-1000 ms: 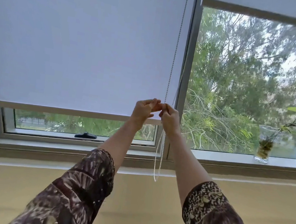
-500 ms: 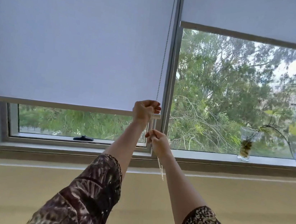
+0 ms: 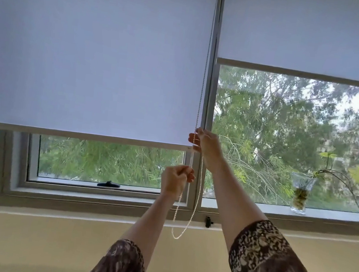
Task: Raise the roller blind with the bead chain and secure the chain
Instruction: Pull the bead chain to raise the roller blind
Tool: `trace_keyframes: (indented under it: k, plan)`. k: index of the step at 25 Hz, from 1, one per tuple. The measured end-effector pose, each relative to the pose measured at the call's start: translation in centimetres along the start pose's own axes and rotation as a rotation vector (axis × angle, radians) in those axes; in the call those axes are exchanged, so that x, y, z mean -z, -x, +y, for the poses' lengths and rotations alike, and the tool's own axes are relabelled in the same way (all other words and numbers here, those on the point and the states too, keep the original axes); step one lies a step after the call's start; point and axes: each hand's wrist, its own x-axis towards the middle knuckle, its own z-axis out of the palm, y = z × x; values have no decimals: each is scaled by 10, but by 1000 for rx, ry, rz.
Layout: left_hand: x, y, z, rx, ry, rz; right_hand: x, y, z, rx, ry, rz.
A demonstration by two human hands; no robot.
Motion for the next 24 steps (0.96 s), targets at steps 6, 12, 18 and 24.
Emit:
trace_keyframes:
  k: [6,12,18,24]
  plan:
    - [4,23,-3,7,-62,-176,-9,11,-3,92,38,109]
    - [31,5,38,78,-196,-373,7,36,6,159,135,138]
    - [6,-19,97,8,20,-203,17,64,46,71,193,48]
    - [-22,-26,95,-4,71,-65,14,81,81,-9,272,-30]
